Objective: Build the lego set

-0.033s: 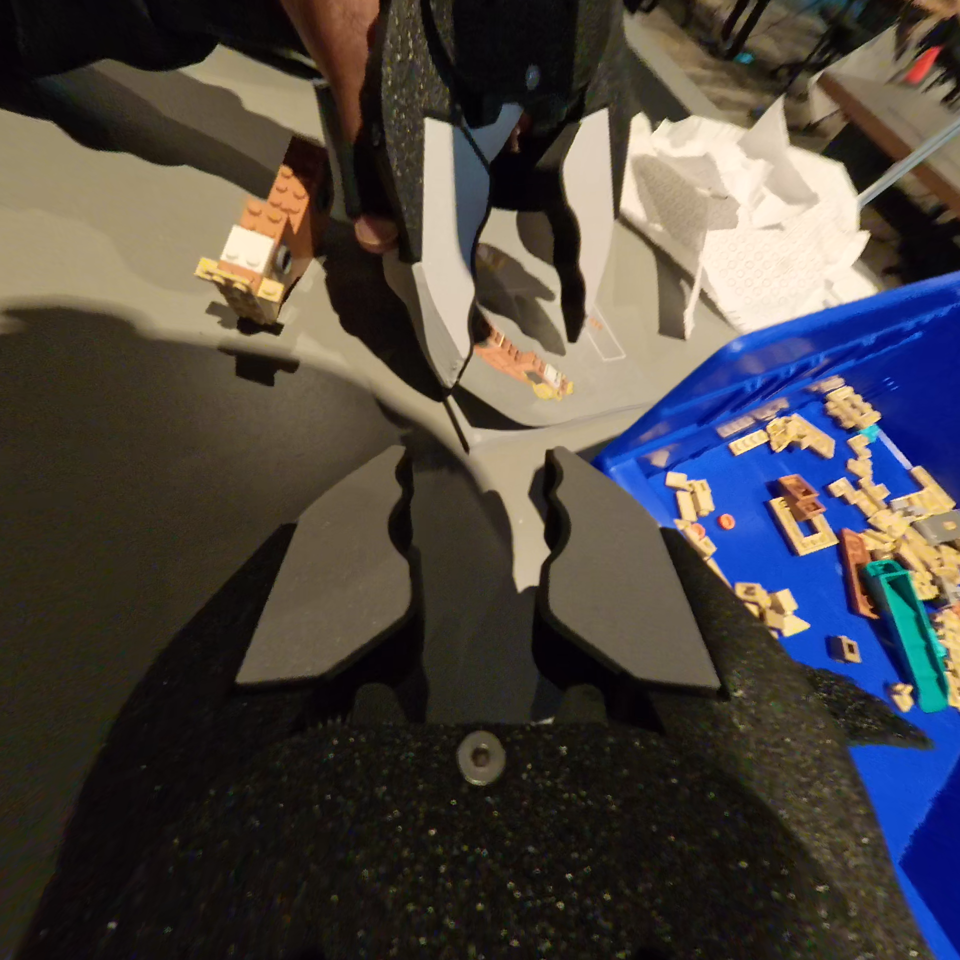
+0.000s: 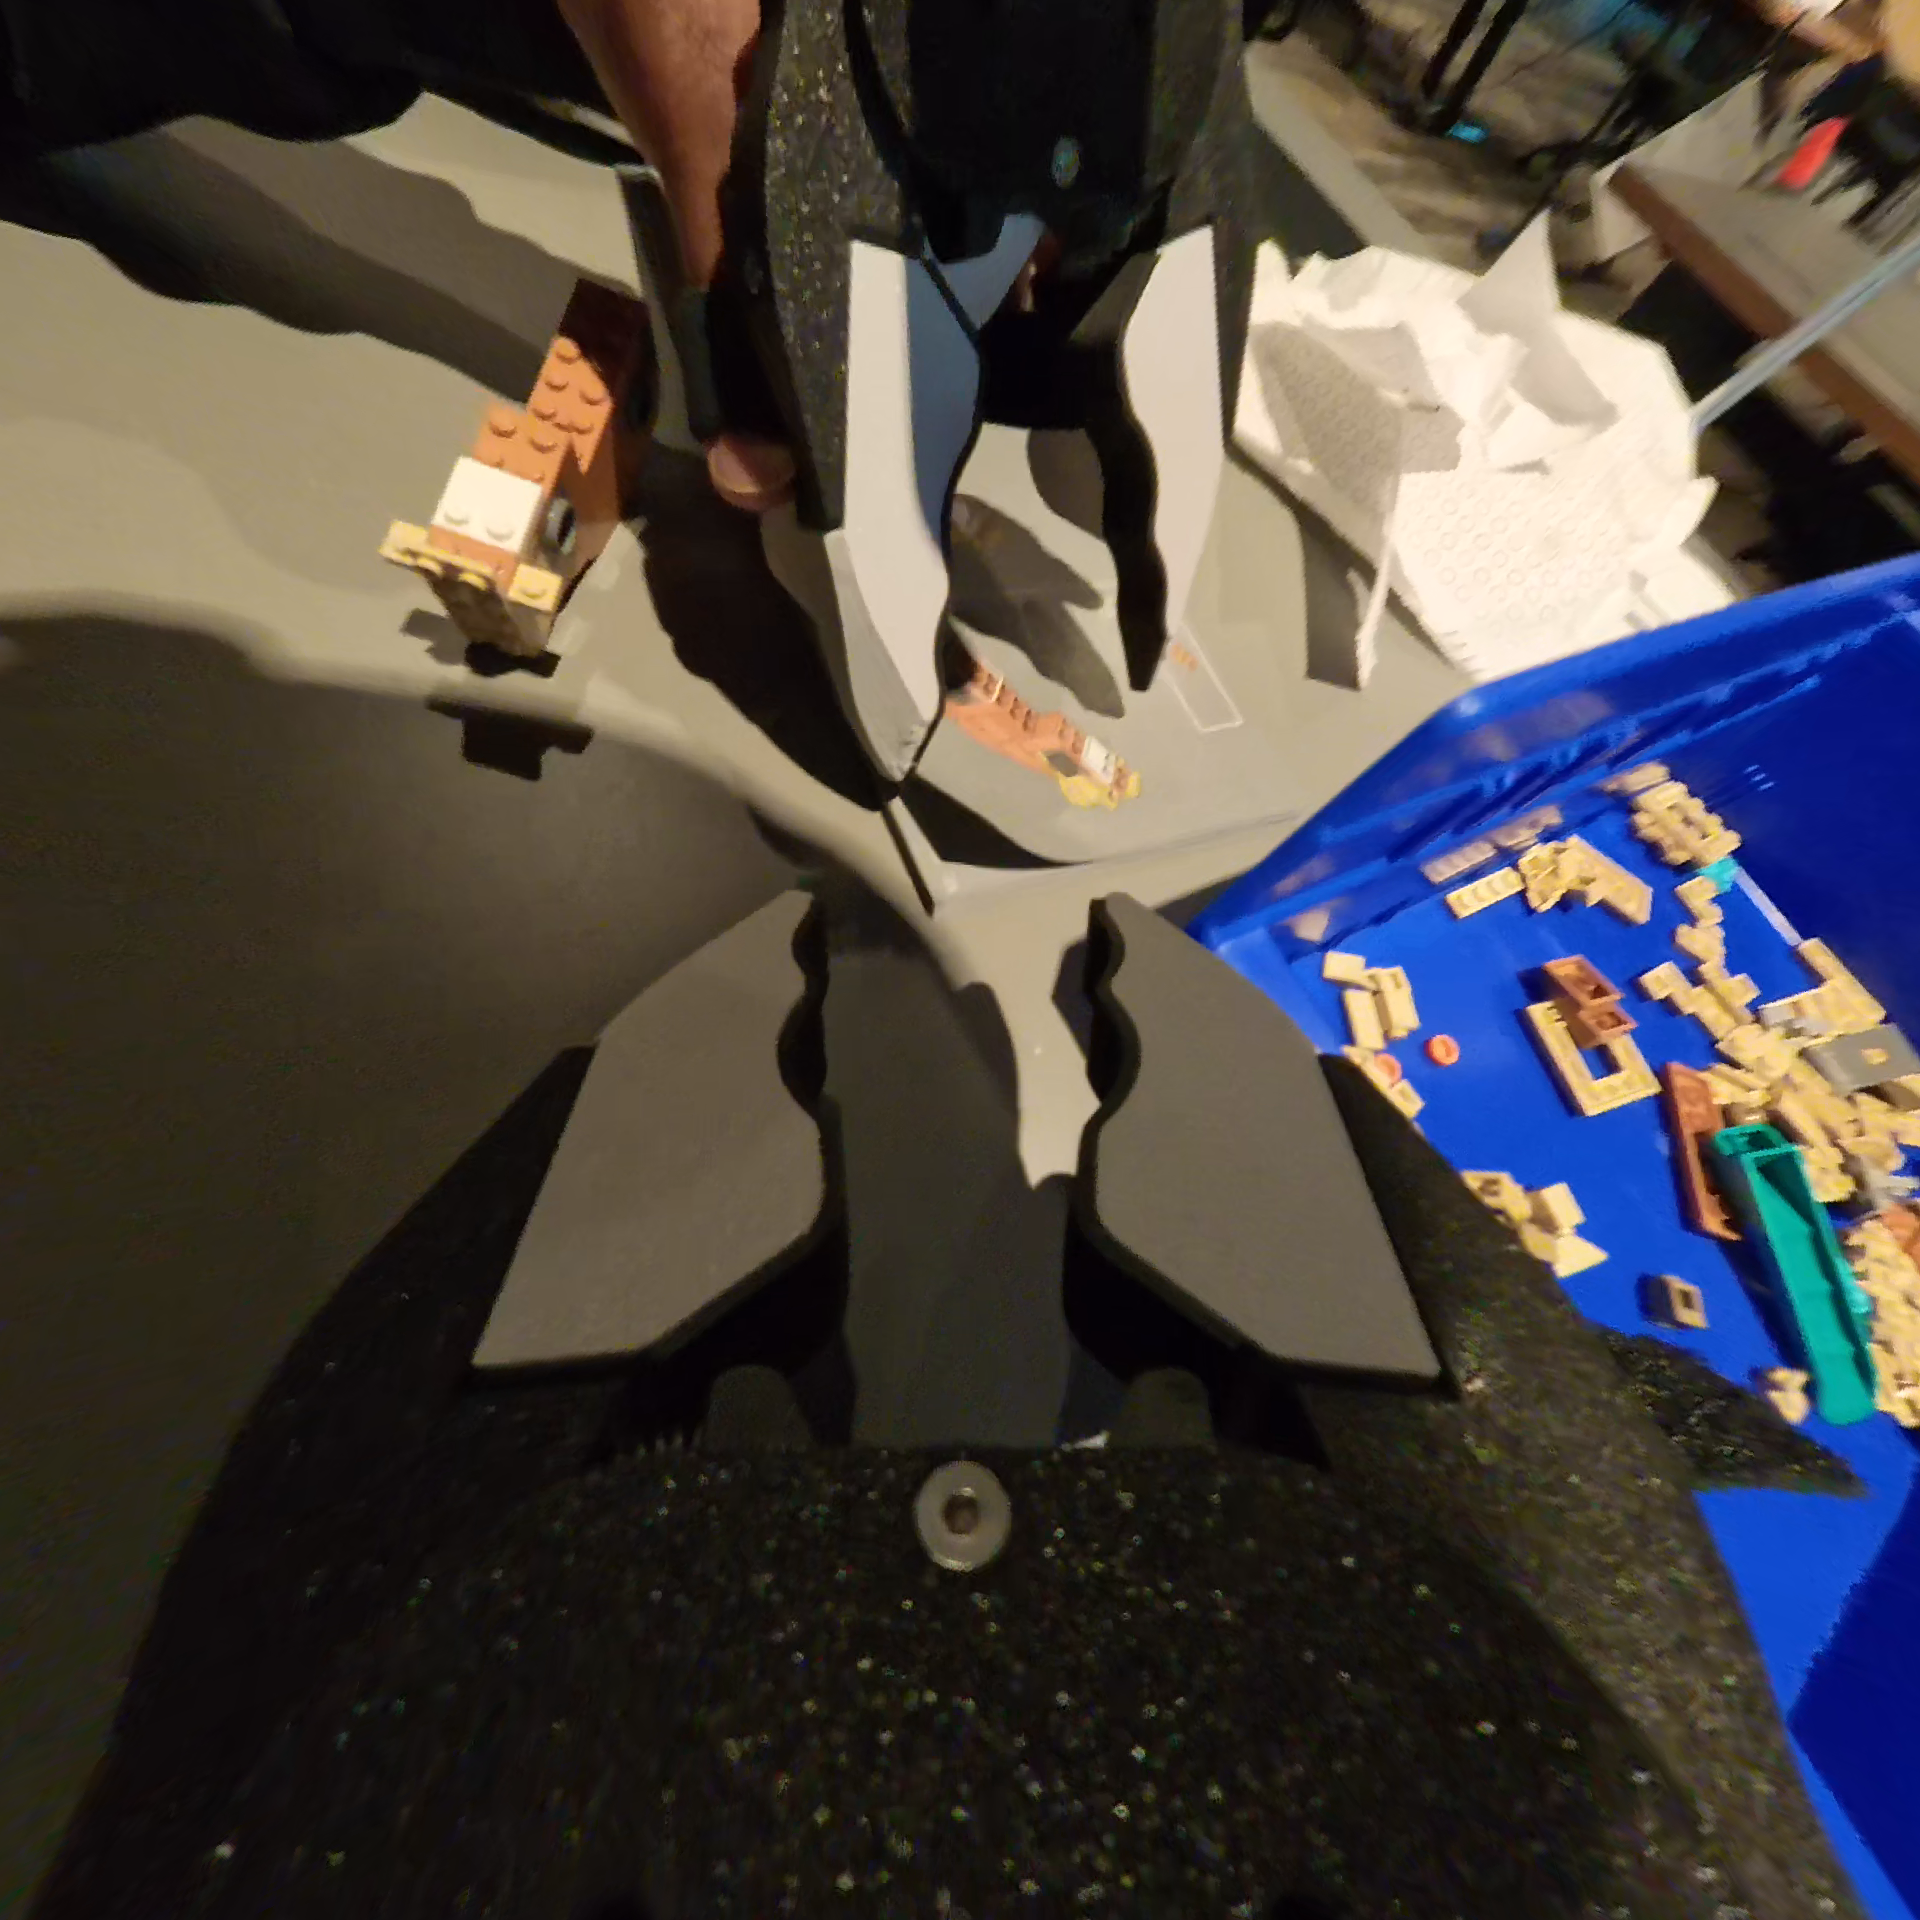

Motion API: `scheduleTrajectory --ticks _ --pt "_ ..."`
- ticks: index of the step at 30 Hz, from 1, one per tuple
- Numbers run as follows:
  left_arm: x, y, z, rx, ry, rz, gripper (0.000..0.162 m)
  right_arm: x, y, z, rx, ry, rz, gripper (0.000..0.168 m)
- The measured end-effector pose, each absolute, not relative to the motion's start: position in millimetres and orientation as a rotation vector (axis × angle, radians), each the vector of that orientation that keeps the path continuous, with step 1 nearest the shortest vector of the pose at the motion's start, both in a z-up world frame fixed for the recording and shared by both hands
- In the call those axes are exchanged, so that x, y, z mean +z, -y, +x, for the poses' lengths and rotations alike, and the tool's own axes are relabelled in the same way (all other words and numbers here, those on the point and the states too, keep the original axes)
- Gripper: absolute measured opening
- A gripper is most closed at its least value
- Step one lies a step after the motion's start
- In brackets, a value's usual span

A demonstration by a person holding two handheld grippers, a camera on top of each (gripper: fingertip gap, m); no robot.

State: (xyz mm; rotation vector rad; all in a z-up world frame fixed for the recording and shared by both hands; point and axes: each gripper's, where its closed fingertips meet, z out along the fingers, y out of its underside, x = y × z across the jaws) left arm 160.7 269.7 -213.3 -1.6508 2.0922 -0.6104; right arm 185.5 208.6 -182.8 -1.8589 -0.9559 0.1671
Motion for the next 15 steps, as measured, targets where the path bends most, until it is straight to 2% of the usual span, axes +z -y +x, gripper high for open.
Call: scheduleTrajectory --ticks 15 --pt "-211.2 -269.5 160.1 -0.608 -2.087 -1.657 0.074 -194.2 -234.2 179.2 -0.178 1.03 -1.815 0.039"
